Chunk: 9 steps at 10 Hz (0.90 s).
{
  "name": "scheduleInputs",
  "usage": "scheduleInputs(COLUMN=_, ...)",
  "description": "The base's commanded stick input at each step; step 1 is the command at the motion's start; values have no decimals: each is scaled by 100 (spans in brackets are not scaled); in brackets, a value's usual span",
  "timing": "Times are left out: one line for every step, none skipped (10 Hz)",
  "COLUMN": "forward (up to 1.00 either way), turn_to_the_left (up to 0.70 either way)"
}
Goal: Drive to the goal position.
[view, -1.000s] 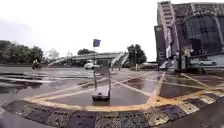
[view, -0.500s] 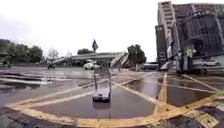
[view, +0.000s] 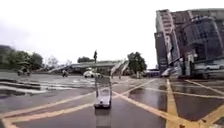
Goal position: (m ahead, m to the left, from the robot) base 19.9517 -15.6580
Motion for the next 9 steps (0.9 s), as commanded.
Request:
scheduleInputs(forward=69, turn_to_the_left=1)
scheduleInputs(forward=69, turn_to_the_left=1)
scheduleInputs(forward=69, turn_to_the_left=1)
scheduleInputs(forward=69, turn_to_the_left=1)
scheduleInputs(forward=69, turn_to_the_left=1)
scheduleInputs(forward=69, turn_to_the_left=1)
scheduleInputs(forward=69, turn_to_the_left=1)
scheduleInputs(forward=69, turn_to_the_left=1)
scheduleInputs(forward=69, turn_to_the_left=1)
